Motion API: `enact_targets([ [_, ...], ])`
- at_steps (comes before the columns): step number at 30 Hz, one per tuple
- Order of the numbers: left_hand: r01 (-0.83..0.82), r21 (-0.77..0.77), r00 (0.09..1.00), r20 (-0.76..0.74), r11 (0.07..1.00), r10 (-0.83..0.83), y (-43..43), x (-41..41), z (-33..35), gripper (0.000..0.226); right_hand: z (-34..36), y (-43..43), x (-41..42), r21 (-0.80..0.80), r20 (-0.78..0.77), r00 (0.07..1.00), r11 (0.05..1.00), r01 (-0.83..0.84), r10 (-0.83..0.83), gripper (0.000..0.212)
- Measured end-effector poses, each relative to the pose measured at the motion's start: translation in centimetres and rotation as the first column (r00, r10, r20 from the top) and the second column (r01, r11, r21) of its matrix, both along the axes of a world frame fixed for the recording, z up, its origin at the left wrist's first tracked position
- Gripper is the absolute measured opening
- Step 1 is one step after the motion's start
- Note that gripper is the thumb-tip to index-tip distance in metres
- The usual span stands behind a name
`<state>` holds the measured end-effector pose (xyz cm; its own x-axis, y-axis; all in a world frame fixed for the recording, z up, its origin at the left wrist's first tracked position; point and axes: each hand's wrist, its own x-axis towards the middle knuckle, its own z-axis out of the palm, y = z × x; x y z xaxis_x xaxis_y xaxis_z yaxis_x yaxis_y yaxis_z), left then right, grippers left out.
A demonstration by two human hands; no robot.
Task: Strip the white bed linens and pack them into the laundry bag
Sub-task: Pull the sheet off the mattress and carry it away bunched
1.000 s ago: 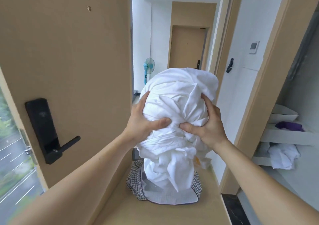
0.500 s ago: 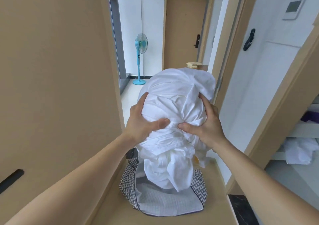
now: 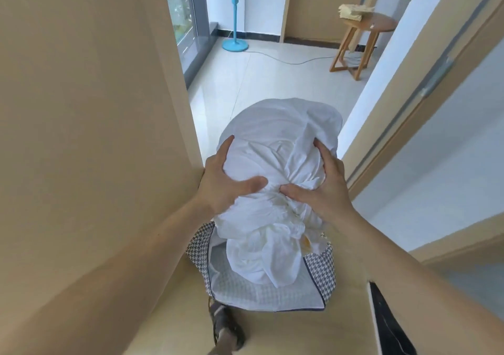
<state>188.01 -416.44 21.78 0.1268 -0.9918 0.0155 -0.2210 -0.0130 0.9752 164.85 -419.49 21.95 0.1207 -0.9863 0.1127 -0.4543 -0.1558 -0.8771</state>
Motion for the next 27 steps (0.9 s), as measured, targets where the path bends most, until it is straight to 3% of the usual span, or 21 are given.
enact_targets([
  [7, 0.020, 0.232, 0.998, -0.067, 0.973, -0.005, -9.2, 2.5, -13.7, 0.096, -13.3, -9.3, 2.7, 0.216, -0.063, 0.998, 0.976, -0.009, 0.023, 0.123],
  [14, 0.055, 0.504, 0.998, -0.056, 0.862, -0.031, -12.7, 3.4, -31.0, 0.128, -30.1, -12.7, 3.3, 0.423, -0.102, 0.994, 0.906, 0.002, 0.045, 0.123],
  [22, -0.006, 0.765, 1.000, -0.011, 0.644, 0.022, -12.1, 0.6, -49.1, 0.129, -49.1, -12.0, 0.9, 0.635, -0.101, 0.994, 0.772, 0.034, 0.040, 0.116],
  [25, -0.011, 0.797, 1.000, 0.003, 0.604, 0.015, -12.1, -0.3, -54.6, 0.127, -54.8, -12.5, -0.2, 0.689, -0.120, 0.990, 0.724, 0.033, 0.069, 0.120],
  [27, -0.001, 0.821, 1.000, -0.002, 0.571, 0.004, -12.5, -0.7, -57.8, 0.128, -58.4, -13.2, -0.7, 0.688, -0.130, 0.988, 0.726, 0.029, 0.084, 0.112],
])
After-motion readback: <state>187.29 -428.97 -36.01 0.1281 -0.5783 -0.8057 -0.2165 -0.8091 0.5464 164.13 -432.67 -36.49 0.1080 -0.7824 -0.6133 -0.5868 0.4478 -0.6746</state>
